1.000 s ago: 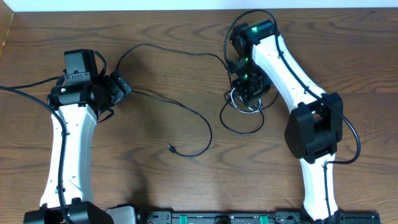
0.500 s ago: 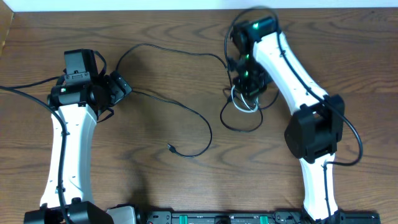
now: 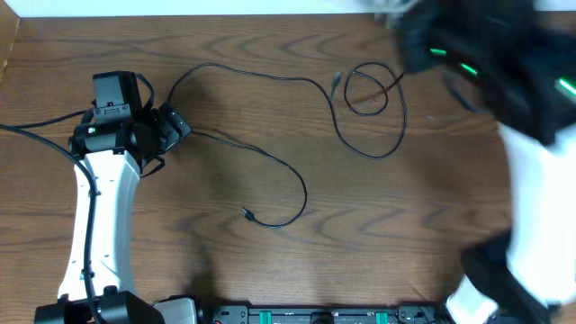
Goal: Untangle cables
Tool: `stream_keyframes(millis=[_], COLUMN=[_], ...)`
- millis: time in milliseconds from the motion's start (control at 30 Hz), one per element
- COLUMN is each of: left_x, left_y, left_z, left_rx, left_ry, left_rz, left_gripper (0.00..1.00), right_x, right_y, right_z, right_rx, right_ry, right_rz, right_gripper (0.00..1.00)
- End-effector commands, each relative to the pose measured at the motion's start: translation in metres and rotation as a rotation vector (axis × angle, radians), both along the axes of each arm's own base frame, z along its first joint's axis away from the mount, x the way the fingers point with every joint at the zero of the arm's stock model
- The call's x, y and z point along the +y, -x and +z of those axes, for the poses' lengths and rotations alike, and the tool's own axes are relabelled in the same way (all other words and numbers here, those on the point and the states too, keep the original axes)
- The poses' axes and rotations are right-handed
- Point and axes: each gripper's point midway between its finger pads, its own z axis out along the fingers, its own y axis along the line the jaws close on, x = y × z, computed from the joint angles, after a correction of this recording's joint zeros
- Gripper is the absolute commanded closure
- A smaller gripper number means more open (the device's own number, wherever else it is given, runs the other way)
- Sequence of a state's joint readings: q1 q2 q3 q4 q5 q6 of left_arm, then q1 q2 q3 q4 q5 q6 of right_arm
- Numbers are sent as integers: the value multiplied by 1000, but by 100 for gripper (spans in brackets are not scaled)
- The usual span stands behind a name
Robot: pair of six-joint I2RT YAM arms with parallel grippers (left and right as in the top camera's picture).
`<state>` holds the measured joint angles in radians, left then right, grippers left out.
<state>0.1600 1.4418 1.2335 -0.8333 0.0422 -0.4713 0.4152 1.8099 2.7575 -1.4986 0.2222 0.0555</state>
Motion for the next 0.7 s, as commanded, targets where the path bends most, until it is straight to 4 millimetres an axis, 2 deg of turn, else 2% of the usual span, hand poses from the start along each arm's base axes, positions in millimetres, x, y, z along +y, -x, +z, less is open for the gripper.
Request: stream_keyframes(millis=[0,100,267,500,667], left_x=[3,3,3,3,3], left_y=[1,0,0,0,0], left_z=[3,3,3,3,3], left_rx=[-4,-4,-4,-4,-4], left_ry=[-8,-8,-8,-8,-8], left_rz=[9,9,9,9,9], left_gripper=[2,2,2,2,2], right_x=[-66,-98,-120,-167,-208], right_y=[10,21,18,1,-8], right_z=[30,40,23,-19,-64], right_rx=[-124,-163,-102,11,118], right_ry=[30,71,66,46,-1], right_rz=[-348,-479,-566,-767,-956], right_gripper=[99,99,99,99,98])
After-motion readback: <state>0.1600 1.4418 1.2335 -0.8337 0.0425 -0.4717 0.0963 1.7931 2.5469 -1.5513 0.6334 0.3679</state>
